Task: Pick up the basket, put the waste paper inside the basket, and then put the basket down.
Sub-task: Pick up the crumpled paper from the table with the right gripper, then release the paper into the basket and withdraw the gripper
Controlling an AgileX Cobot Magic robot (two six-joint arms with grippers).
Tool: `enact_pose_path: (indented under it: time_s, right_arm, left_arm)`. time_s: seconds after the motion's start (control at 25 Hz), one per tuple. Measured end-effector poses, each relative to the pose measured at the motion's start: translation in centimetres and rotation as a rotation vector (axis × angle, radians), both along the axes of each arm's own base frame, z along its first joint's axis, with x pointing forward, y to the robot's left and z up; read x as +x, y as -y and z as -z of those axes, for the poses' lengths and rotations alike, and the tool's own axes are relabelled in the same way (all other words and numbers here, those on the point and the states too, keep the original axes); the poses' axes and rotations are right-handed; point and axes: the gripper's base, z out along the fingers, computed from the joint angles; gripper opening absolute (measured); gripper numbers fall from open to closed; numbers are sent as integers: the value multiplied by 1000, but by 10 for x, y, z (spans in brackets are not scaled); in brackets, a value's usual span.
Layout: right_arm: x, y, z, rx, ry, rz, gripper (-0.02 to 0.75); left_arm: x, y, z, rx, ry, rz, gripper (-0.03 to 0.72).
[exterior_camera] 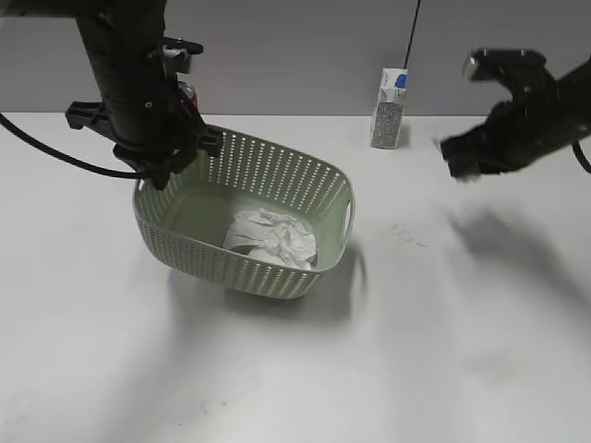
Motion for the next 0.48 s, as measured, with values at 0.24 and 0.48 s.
enact_pose_path:
  time_s: [0.24, 0.48]
  right_arm:
    - [-29, -96, -60, 134, 142, -316, 11]
    - [-61, -165, -22, 85, 52, -540, 282]
  left_arm:
    - [0, 0, 0, -5, 0, -1, 0]
    - [1, 1, 0, -13, 8, -1, 0]
